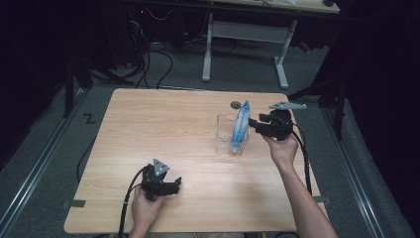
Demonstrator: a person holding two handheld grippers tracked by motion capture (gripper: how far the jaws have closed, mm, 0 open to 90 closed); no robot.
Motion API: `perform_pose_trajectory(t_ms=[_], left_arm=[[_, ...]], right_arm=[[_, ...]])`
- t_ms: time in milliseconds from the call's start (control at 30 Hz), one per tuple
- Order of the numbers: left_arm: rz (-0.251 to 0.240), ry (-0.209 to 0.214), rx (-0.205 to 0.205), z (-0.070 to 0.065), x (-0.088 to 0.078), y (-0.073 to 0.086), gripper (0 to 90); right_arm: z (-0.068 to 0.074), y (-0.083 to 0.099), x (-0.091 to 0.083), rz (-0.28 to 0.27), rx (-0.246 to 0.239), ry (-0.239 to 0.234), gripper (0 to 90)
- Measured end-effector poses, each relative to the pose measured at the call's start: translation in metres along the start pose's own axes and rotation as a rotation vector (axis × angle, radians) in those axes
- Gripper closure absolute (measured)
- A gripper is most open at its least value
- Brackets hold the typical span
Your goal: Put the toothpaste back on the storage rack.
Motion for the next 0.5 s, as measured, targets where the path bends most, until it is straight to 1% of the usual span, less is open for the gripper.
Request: perform_pose_trajectory(t_ms=[67, 167, 200, 300, 400, 500], left_arm=[[0.000, 0.000, 0.000, 0.000, 0.000, 0.000, 16.0], [0.000, 0.000, 0.000, 0.000, 0.000, 0.000, 16.0], [0.000, 0.000, 0.000, 0.000, 0.000, 0.000, 16.0], [0.000, 0.000, 0.000, 0.000, 0.000, 0.000, 16.0], [0.000, 0.000, 0.000, 0.000, 0.000, 0.000, 16.0], [0.000, 0.000, 0.000, 0.000, 0.000, 0.000, 16.0]], right_arm=[[-0.002, 0.001, -0.003, -0.017, 0.005, 0.028, 45.6], [-0.008, 0.005, -0.007, -0.027, 0.040, 0.041, 42.6], [-0.010, 0.007, -0.008, -0.021, 0.049, 0.040, 41.9], [-0.012, 0.011, -0.011, -0.017, 0.040, 0.047, 41.4], [-0.015, 0.013, -0.016, -0.025, 0.044, 0.051, 41.1], [-0.018, 0.014, -0.022, -0.033, 0.061, 0.044, 41.4]])
Point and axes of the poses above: each handheld gripper's, and its own axes: x roughly forward along the jaws, y roughly out of its underside, z roughly to its left, the point moved 4 cm from there along x, roughly forward along the jaws, and after that the axes turned 4 degrees about y, right-handed, at the moved point
